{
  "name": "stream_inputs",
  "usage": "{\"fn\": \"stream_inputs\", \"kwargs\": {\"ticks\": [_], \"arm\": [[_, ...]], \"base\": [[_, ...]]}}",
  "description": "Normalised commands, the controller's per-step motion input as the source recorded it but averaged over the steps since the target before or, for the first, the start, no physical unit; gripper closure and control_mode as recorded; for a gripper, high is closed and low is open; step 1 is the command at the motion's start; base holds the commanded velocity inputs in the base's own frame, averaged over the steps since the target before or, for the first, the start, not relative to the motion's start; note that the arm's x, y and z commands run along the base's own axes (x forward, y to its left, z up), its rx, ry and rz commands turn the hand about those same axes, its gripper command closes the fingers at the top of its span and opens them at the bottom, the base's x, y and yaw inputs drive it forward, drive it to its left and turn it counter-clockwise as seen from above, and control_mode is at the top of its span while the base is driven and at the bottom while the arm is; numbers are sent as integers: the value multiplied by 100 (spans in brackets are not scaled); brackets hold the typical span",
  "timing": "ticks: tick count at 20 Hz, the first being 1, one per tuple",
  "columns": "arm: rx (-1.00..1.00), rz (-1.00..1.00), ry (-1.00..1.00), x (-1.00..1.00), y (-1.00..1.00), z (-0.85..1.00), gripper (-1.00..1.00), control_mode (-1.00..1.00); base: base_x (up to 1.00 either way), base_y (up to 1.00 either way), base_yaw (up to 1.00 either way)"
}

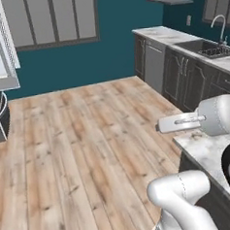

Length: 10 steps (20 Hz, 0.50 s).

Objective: Take the cupcakes from the fridge and place them on the empty tray on the dining counter.

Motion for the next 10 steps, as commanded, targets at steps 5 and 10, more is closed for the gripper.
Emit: {"fn": "stream_inputs", "kwargs": {"ticks": [5,10], "arm": [[0,0,0,0,0,0,-100,100],[0,0,0,0,0,0,-100,100]], "base": [[100,16,-1],[100,10,0]]}}
